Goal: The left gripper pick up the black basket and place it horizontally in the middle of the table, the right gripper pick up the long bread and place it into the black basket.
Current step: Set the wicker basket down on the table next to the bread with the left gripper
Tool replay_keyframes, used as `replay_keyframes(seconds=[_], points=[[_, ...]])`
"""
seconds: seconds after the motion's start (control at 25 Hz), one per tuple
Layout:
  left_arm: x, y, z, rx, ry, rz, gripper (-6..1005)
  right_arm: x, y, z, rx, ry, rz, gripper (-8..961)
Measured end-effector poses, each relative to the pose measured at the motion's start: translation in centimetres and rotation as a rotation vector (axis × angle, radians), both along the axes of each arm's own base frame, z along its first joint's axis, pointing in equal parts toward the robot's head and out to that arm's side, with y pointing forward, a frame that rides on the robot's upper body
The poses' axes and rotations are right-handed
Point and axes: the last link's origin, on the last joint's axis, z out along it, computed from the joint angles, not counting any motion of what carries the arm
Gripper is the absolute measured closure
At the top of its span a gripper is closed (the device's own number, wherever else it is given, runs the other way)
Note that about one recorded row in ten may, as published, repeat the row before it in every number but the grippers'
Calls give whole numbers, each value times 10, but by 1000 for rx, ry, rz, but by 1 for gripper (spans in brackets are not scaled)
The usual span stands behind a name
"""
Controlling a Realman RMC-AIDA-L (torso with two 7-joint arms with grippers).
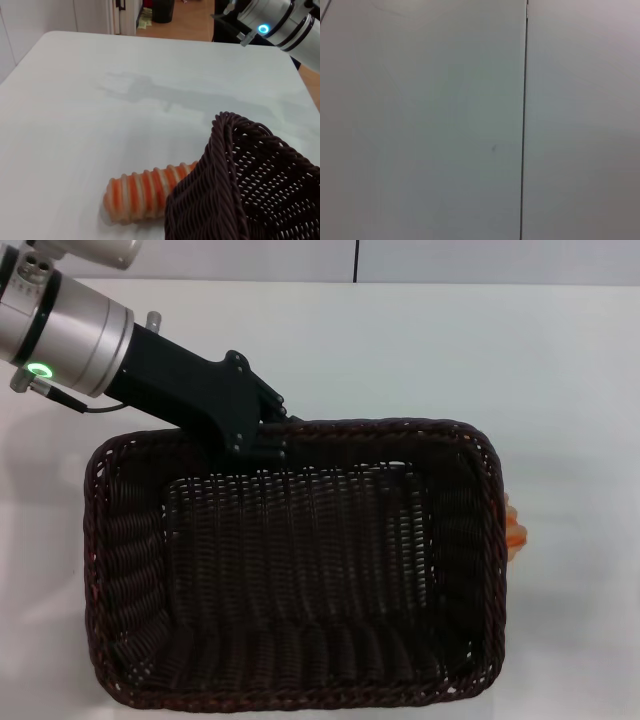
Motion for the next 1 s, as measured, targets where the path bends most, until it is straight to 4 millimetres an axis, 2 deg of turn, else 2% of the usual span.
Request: replay_keyframes(seconds=[0.24, 0.68, 0.92, 1.0], points=[[-5, 0, -5, -5, -2, -16, 801, 0, -1, 1, 7, -2, 5, 380], [-6, -1, -6, 6, -20, -39, 739, 1, -7, 0, 7, 4, 0, 382], [5, 1, 7, 56, -108, -86, 738, 0, -10, -2, 4, 6, 5, 383], [11, 2, 17, 92, -179, -110, 737, 0, -11, -3, 3, 10, 7, 383]])
